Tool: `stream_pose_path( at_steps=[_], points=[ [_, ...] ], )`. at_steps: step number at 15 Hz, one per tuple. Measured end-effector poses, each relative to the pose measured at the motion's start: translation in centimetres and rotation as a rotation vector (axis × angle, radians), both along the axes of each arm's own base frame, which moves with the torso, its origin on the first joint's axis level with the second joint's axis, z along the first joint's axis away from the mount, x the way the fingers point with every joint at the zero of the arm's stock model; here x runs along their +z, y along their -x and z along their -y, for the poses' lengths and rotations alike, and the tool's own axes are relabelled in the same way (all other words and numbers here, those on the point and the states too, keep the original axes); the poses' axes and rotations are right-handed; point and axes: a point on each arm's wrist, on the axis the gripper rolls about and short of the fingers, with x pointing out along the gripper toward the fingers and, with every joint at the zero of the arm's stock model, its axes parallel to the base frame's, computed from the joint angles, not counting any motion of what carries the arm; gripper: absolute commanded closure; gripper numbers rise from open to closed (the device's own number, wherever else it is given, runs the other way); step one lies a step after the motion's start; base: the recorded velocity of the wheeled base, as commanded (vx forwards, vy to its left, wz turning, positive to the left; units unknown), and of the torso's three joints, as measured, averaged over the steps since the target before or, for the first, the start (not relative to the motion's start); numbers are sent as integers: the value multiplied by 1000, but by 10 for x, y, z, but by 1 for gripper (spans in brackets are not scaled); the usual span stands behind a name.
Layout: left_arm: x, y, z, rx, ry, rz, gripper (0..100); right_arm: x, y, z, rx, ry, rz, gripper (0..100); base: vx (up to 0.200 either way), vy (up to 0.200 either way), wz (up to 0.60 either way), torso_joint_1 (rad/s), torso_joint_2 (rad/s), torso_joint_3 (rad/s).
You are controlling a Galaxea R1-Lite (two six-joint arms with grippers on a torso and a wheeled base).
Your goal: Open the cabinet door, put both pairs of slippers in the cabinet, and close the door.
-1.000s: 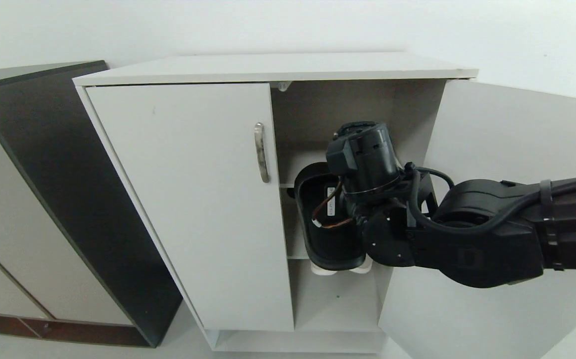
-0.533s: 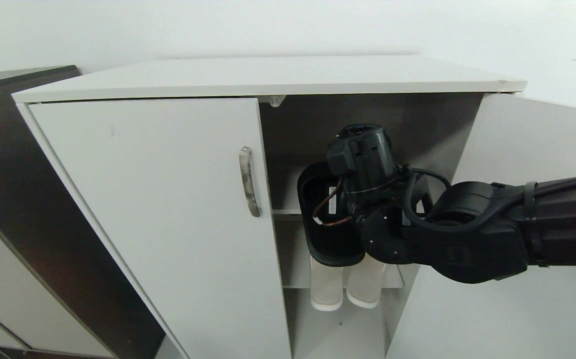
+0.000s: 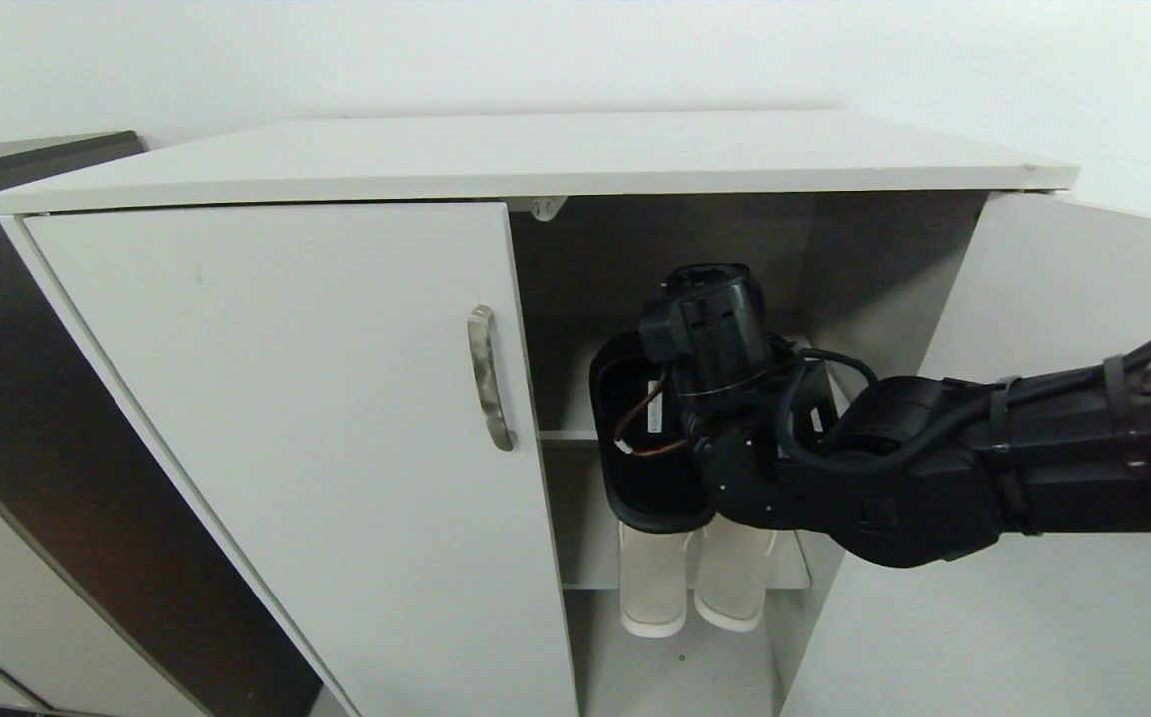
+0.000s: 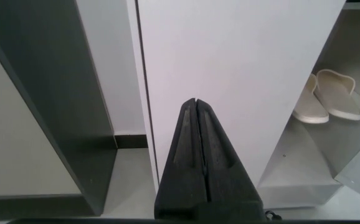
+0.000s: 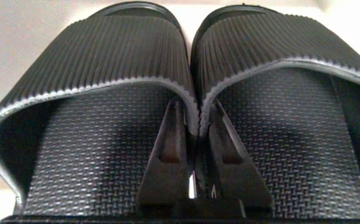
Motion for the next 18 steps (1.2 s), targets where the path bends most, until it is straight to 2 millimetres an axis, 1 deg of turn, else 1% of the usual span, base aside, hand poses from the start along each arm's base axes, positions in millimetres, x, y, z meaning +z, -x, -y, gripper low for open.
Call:
stream_pose_path(
  at_steps=[2, 7, 9, 13, 18],
  points=[
    [0, 0, 0, -1, 0, 0, 100, 0, -9, -2, -8, -7, 9, 100, 0, 0, 0, 0, 0, 0],
    [0, 0, 0, 0, 1, 0, 100, 10, -43, -2, -50, -4, 57, 100, 0, 0, 0, 0, 0, 0],
    [0, 0, 0, 0, 1, 0, 100, 9, -54, -1, -52, -6, 62, 100, 0, 0, 0, 0, 0, 0],
    [0, 0, 0, 0, 1, 0, 100, 4, -66, 0, -61, -5, 57, 100, 0, 0, 0, 0, 0, 0],
    [0, 0, 0, 0, 1, 0, 100, 2, -71, 0, -68, 3, 56, 100, 0, 0, 0, 0, 0, 0]
  ],
)
